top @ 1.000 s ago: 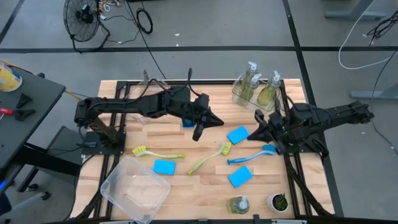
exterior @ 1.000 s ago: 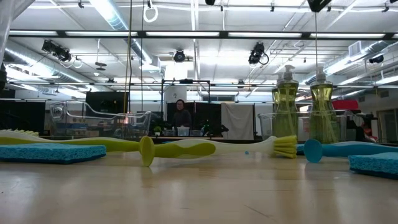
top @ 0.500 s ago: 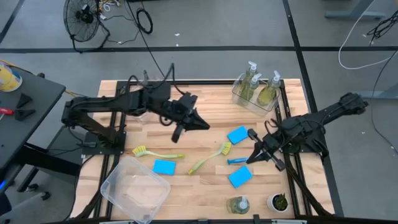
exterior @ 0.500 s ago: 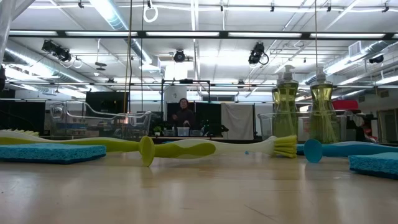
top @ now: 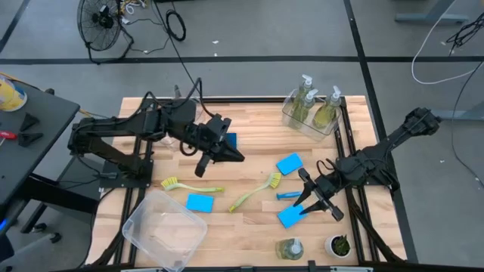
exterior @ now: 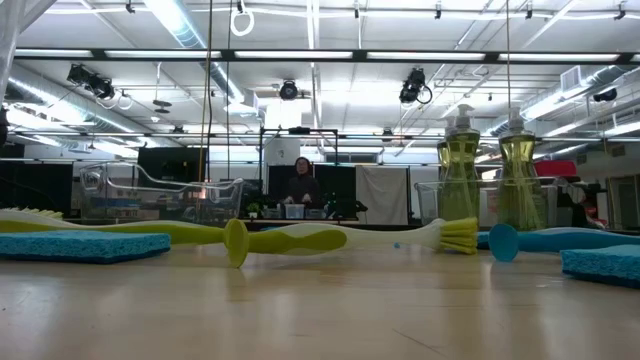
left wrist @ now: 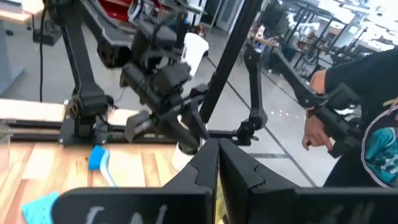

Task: Pick & Place Kitchen Sink Supplies
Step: Put the yellow dish soap bottle into the right transparent bin

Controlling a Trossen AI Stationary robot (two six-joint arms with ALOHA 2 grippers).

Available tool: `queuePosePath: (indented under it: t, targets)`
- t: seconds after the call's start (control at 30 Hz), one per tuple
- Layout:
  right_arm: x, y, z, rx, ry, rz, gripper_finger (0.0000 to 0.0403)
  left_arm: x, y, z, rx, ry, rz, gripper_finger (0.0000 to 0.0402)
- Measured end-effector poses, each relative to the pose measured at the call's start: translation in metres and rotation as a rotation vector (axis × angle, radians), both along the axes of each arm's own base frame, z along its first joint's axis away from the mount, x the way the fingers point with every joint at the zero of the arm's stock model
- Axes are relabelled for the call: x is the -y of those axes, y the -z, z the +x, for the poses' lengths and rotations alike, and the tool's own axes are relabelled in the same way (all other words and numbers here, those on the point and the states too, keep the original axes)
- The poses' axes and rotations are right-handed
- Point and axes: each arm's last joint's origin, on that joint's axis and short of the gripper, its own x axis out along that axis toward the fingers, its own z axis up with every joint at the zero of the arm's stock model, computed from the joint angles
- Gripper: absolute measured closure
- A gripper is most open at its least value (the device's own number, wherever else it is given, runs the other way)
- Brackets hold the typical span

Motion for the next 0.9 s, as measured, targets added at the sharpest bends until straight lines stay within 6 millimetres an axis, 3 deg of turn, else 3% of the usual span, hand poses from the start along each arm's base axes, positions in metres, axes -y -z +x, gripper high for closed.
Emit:
queuePosePath:
  t: [0.13, 0.23, 0.53, 0.9]
  targets:
    - [-0.006, -0.003, -0.003, -0.002, 0.038, 0.022, 0.0217, 0.0, 0.001, 0.001, -0.011, -0.006, -0.001, 0.0383]
    - [-0.011, -0.017, -0.001, 0.006, 0.048, -0.005, 0.0191, 0.0, 0.001, 0.0, -0.01, -0.007, 0.0, 0.0383]
    - [-0.027, -0.057, 0.012, -0.107, 0.018, -0.163, 0.0177, -0.001, 0.002, 0.0, -0.006, -0.005, 0.031, 0.0383]
    - [-0.05, -0.043, 0.007, -0.259, -0.03, -0.227, 0.0176, -0.001, 0.004, 0.0, -0.02, -0.006, 0.041, 0.0383]
